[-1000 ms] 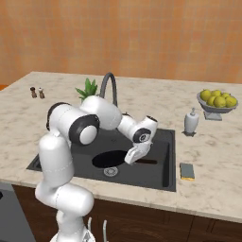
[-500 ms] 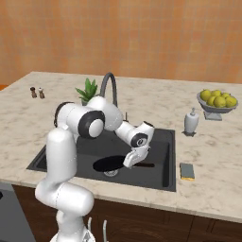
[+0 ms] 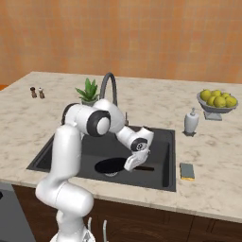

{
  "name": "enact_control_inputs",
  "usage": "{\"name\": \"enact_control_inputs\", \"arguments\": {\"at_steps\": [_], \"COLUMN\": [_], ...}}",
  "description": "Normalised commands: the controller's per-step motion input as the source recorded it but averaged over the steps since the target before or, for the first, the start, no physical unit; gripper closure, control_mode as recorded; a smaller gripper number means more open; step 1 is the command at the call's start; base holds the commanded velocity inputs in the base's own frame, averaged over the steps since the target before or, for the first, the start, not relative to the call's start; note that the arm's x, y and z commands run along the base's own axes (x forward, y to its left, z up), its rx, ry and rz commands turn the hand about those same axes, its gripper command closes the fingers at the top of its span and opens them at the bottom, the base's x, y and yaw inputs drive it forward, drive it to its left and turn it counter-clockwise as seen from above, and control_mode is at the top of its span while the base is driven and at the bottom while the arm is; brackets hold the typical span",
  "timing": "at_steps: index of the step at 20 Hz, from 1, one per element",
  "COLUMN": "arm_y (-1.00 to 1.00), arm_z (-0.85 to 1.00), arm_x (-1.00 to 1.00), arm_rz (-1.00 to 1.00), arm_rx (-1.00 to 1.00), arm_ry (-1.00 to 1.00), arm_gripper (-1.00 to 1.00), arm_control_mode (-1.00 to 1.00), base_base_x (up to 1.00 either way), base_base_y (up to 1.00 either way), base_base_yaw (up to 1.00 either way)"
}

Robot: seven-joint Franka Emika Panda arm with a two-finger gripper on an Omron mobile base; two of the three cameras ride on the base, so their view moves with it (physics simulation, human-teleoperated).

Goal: Pick the pan and sponge and place them into the sink. Then turn on the water.

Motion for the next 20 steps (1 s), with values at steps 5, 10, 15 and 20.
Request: {"name": "enact_control_inputs", "arguments": {"at_steps": [5,10,15,20], "arm_y": [-0.07,-0.2,-0.02,-0.01], "arm_z": [-0.42,-0.46,-0.48,-0.4], "arm_x": [0.18,0.16,0.1,0.06], "arm_rz": [0.0,0.0,0.0,0.0], "arm_rx": [0.0,0.0,-0.08,-0.23], "arm_ry": [0.0,0.0,0.0,0.0], "arm_gripper": [1.0,1.0,1.0,1.0], "arm_control_mode": [-1.0,-1.0,-1.0,-1.0], "base_base_x": [0.0,0.0,0.0,0.0], "base_base_y": [0.0,0.0,0.0,0.0], "base_base_yaw": [0.0,0.0,0.0,0.0]}}
